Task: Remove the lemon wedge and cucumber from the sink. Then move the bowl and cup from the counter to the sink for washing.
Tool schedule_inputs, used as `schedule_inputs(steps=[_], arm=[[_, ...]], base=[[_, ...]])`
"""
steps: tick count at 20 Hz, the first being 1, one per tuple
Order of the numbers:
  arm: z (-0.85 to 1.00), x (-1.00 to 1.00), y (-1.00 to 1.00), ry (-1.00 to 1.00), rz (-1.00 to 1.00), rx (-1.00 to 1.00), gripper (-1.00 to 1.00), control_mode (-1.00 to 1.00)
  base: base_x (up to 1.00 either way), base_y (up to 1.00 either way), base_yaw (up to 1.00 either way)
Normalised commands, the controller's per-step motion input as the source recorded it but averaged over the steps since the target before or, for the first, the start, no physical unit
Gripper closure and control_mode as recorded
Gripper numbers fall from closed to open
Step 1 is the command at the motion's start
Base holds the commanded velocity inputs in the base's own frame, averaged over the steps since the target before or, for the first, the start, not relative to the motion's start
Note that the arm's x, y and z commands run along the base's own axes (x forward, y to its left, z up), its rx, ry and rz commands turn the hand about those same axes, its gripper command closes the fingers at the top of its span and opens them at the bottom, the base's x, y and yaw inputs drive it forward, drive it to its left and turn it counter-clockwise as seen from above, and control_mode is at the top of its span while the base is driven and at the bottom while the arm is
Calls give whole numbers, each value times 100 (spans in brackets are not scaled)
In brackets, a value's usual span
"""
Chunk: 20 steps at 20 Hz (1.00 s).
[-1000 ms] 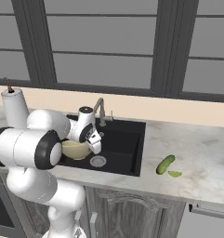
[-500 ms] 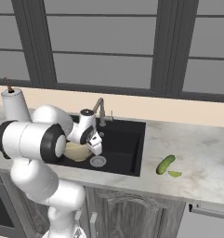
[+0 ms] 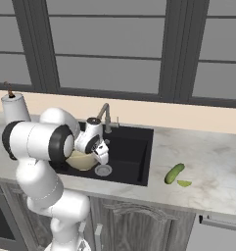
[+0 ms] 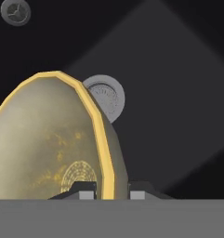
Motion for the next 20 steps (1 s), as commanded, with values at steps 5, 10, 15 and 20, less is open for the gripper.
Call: schedule_inputs(steps=[5,10,15,20], arm=[[-13,13,1,-4,2,4,100,-100],[-12,9,2,-7,2,4,100,-100],[-14,5,8,-6,2,2,100,-100],[-13,6,10,-6,3,2,100,-100]], base=[[0,0,0],[0,0,0],[0,0,0],[0,0,0]])
